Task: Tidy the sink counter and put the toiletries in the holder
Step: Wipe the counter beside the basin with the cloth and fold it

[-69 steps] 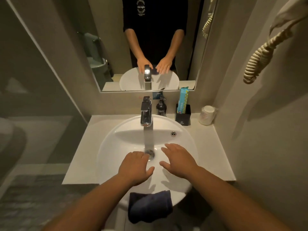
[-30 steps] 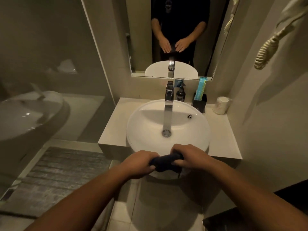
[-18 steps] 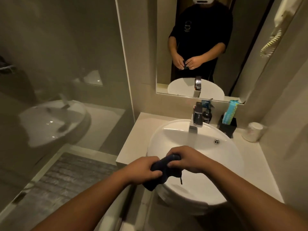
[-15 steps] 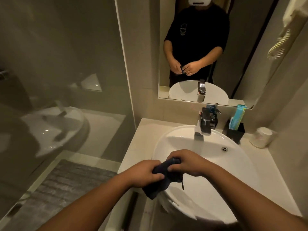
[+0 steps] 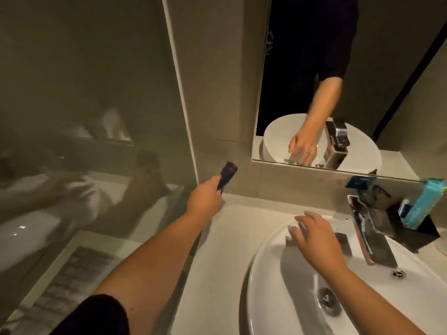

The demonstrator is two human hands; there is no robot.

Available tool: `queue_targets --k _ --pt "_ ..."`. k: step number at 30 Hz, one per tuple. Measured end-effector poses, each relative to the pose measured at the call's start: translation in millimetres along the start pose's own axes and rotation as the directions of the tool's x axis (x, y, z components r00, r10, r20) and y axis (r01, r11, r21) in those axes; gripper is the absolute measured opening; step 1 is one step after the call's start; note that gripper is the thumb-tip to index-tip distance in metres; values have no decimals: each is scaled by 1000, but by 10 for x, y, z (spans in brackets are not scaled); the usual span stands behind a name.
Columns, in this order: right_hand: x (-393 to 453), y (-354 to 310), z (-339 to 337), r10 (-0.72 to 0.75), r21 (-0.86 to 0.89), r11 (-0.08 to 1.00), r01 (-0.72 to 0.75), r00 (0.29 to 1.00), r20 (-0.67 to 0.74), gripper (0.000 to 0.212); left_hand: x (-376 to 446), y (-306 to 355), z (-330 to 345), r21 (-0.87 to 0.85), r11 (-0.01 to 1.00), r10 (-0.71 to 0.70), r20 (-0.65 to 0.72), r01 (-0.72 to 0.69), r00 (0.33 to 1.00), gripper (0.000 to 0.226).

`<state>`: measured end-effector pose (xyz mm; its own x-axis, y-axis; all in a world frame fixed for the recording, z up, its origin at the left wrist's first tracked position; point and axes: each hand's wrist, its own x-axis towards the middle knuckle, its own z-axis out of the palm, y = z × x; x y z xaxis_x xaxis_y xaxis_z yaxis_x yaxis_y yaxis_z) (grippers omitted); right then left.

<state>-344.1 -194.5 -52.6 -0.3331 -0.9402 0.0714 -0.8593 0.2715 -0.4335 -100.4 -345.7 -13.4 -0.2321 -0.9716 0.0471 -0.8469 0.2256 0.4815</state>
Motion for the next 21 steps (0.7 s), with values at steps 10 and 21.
queue_targets --k 10,21 --pt "68 188 677 -258 -192 955 225 951 -170 45 383 -477 1133 307 808 353 430 -503 831 59" --pt "8 117 593 -317 -144 944 295 933 -167 40 -1342 -661 821 230 900 264 391 -371 882 59"
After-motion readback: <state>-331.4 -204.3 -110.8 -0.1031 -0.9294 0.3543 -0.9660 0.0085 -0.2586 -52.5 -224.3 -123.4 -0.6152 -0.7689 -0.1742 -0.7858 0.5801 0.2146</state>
